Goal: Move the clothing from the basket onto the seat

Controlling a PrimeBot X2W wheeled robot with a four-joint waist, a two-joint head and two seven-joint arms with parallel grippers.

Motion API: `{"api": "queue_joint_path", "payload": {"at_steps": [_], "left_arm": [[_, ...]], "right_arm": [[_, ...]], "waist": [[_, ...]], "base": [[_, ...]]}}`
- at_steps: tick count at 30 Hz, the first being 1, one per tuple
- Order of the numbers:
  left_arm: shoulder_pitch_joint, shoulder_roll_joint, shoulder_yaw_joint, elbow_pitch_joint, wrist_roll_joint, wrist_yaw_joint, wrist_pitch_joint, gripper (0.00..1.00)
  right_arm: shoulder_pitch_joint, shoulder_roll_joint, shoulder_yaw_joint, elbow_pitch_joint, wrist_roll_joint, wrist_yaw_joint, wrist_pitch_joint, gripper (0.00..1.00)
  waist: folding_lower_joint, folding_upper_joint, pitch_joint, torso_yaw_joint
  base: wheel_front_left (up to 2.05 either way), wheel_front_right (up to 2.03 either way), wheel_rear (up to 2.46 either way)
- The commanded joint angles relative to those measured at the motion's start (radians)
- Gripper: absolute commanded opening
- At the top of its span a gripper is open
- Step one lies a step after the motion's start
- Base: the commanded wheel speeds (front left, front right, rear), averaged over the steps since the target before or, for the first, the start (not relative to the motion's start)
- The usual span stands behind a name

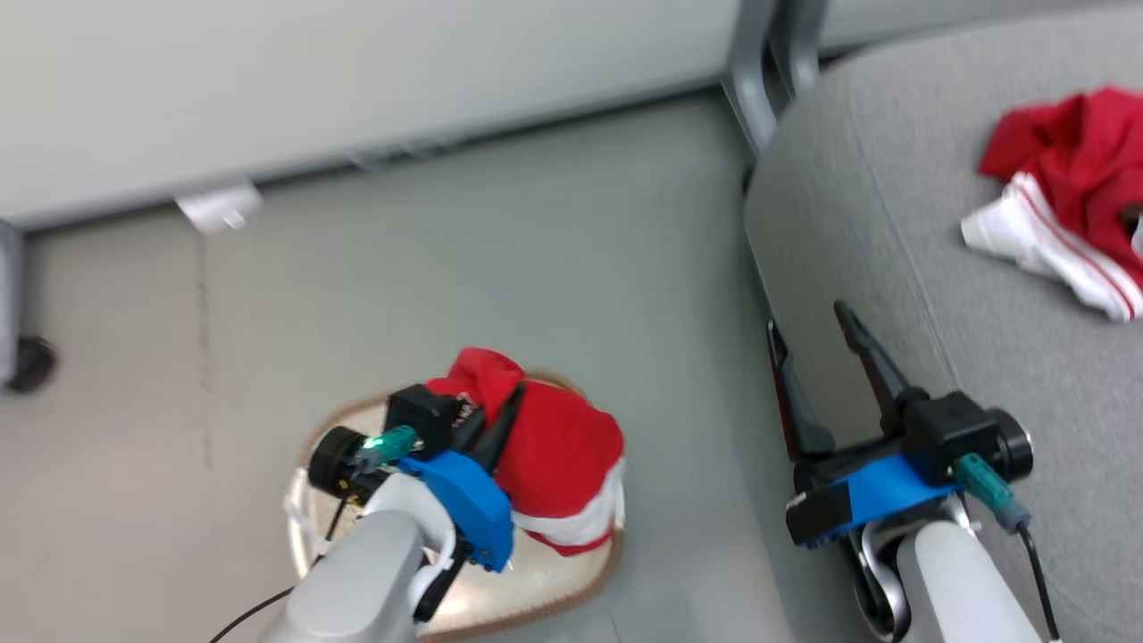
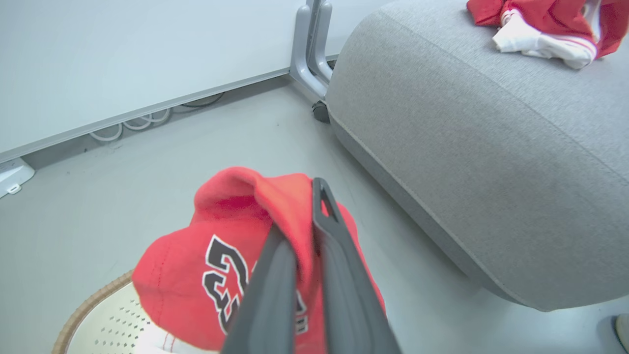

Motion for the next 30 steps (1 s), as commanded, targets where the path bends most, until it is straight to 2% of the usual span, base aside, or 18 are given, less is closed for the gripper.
{"api": "queue_joint_path", "payload": {"at_steps": [1, 8, 15, 30], "left_arm": [[0.016, 0.0, -0.016, -0.015, -0.007, -0.001, -0.003, 0.0], [-0.031, 0.001, -0.101, -0.111, -0.051, -0.001, -0.003, 0.0], [-0.1, -0.007, -0.155, -0.153, -0.103, -0.001, -0.003, 0.0], [-0.171, -0.016, -0.246, -0.117, -0.205, -0.001, -0.003, 0.0]], "right_arm": [[0.025, 0.0, -0.002, 0.0, -0.002, -0.001, 0.004, 1.0], [0.095, 0.0, 0.012, -0.016, 0.005, -0.001, 0.039, 1.0], [0.129, 0.0, 0.036, -0.033, 0.023, -0.001, 0.063, 1.0], [0.154, 0.0, 0.062, -0.036, 0.036, -0.001, 0.066, 1.0]], "waist": [[0.0004, 0.0, -0.125, 0.079], [0.0004, 0.0, -0.224, 0.116], [0.0004, 0.0, -0.276, 0.135], [0.0004, 0.0, -0.285, 0.126]], "base": [[0.0, 0.0, 0.0], [0.0, 0.0, 0.0], [0.0, 0.0, 0.0], [0.0, 0.0, 0.0]]}}
